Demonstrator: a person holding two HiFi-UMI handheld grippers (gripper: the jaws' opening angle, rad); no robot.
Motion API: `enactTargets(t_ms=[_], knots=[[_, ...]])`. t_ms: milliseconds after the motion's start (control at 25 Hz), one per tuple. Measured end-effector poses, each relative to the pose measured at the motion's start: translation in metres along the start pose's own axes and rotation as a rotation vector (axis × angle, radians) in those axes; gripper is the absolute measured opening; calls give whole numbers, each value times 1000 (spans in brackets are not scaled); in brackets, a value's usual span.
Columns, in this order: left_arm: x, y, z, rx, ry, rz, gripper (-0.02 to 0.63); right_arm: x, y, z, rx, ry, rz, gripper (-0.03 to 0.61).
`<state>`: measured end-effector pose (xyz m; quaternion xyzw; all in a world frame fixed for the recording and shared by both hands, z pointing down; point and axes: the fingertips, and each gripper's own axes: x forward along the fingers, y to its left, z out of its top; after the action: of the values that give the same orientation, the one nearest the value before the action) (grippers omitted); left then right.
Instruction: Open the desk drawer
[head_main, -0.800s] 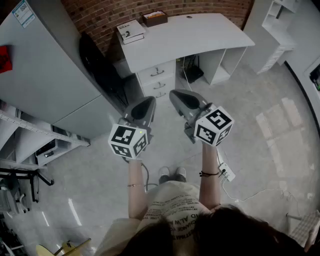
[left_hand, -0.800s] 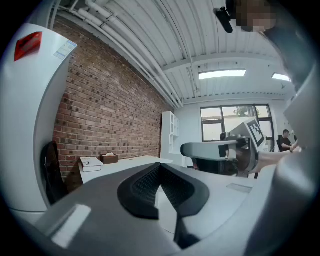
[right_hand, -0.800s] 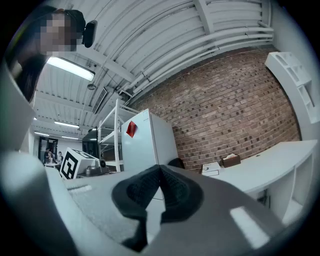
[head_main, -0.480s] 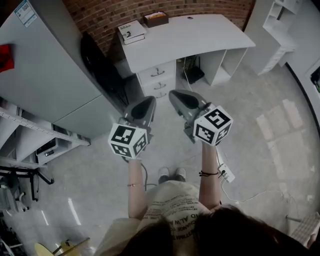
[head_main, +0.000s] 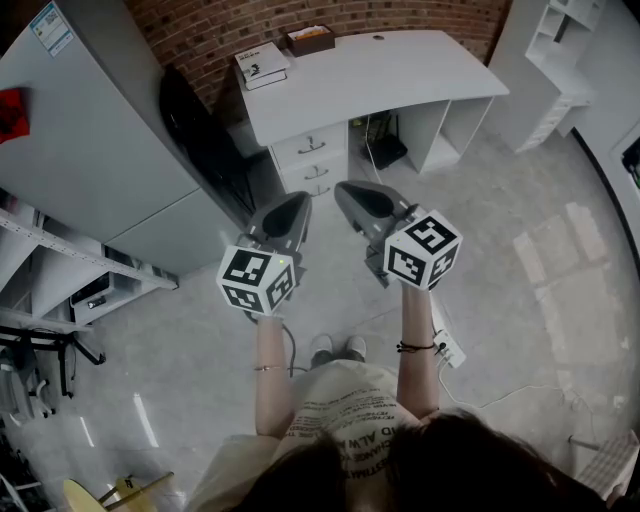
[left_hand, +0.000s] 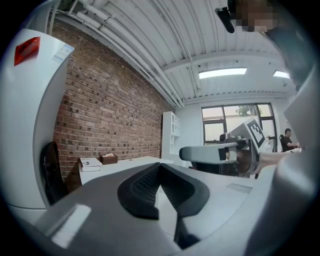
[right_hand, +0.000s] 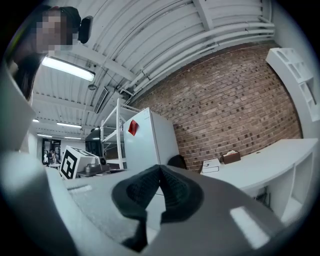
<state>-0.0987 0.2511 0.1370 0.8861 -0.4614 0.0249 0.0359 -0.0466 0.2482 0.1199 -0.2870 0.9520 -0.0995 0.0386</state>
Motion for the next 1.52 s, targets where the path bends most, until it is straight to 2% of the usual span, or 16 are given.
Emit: enactTargets(t_ms=[360,840,1280,1520], knots=[[7,-30,-12,-8,4,20,-2,-31,-15,-1,13,-2,13,3],[23,-28,-19,-7,35,14,-2,-33,-39,-7,65,-12,-19,3],[71,6,-37,-65,43,-10,-2,-2,-79,-16,68,17,-46,3],[106,43,-49,-81,69,-19,-2,32,-115,-26,90,35,-63,3]])
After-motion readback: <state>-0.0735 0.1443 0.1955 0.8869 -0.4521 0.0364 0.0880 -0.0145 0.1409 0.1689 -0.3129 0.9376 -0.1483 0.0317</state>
